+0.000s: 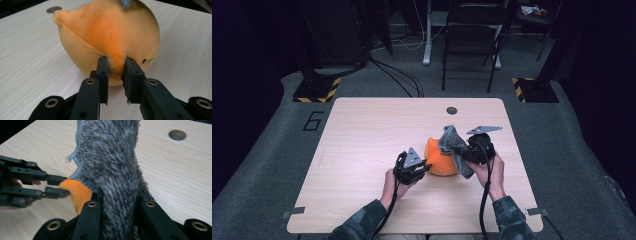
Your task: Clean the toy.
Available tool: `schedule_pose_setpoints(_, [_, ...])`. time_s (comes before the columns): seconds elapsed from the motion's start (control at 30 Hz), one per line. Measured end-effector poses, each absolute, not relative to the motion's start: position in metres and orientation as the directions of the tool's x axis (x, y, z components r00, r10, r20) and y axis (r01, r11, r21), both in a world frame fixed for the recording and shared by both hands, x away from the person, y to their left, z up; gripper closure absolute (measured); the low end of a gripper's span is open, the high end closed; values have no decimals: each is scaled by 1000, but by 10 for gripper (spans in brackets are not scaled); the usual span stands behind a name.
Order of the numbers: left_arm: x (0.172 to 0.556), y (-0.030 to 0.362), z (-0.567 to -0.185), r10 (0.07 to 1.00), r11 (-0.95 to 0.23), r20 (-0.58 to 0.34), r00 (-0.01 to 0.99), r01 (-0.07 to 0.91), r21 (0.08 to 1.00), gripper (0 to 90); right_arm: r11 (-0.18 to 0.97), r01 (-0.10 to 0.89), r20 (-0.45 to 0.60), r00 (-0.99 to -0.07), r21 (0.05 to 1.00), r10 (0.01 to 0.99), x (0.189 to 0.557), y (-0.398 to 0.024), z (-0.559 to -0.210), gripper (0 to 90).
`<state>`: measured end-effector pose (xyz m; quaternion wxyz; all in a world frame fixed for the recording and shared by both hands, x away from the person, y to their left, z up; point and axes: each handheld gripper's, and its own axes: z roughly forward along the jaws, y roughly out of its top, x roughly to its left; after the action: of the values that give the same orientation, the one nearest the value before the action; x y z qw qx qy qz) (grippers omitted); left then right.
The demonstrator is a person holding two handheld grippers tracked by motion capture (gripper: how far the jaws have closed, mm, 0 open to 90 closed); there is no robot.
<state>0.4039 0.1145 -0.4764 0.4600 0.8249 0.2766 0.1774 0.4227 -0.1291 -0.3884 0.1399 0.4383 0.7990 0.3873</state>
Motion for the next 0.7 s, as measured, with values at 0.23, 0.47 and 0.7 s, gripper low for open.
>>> schedule_pose_setpoints(0.23, [403,109,-475,588,-429,55,807,255,866,772,335,575,131,-620,747,773,431,-98,-390,778])
schedule_pose_setpoints(0.47, [405,108,-481,563,-458,57,824,254,852,795,427,584,90,-654,690,751,441,-81,-414,777])
schedule_pose_setpoints(0.7, [404,109,-483,564,-465,57,824,260,846,805,413,600,92,-634,685,768,442,-86,-417,777])
